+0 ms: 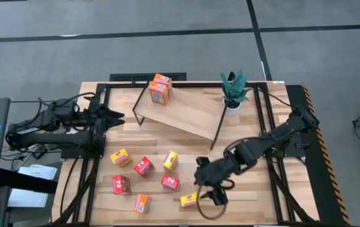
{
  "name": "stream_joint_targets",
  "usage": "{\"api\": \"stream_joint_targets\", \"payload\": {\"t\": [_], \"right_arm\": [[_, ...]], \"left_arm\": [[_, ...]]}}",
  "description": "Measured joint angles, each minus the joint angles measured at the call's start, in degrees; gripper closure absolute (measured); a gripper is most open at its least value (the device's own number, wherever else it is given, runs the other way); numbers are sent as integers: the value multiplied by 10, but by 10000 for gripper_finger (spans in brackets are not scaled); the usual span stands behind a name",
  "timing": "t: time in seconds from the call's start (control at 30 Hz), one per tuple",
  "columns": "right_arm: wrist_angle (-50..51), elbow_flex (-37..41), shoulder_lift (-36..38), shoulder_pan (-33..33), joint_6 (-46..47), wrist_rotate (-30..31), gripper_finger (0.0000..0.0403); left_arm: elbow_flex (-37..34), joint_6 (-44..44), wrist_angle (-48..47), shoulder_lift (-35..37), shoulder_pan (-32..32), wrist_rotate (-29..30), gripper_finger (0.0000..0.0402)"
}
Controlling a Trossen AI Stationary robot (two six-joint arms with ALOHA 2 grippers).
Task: Stack cereal on shelf
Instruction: Put the bottom yellow cereal box on the shelf
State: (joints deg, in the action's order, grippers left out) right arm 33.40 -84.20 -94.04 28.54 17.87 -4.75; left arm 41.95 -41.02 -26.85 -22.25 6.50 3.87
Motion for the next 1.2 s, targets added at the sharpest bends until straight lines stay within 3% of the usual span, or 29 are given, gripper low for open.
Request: {"api": "stream_joint_targets", "payload": {"t": [0.2,0.43,0.63,0.97,1.2], "right_arm": [[-11,15,0,20,3,47,82],[-47,22,-60,34,6,44,60],[-57,22,-85,32,13,36,64],[-29,22,-86,39,37,99,65],[-45,21,-117,52,71,104,70]], "left_arm": [[0,4,9,-37,0,1,101],[0,13,9,-60,0,2,101],[0,13,9,-60,0,5,101],[0,13,6,-59,0,13,101],[0,13,6,-59,0,13,101]]}}
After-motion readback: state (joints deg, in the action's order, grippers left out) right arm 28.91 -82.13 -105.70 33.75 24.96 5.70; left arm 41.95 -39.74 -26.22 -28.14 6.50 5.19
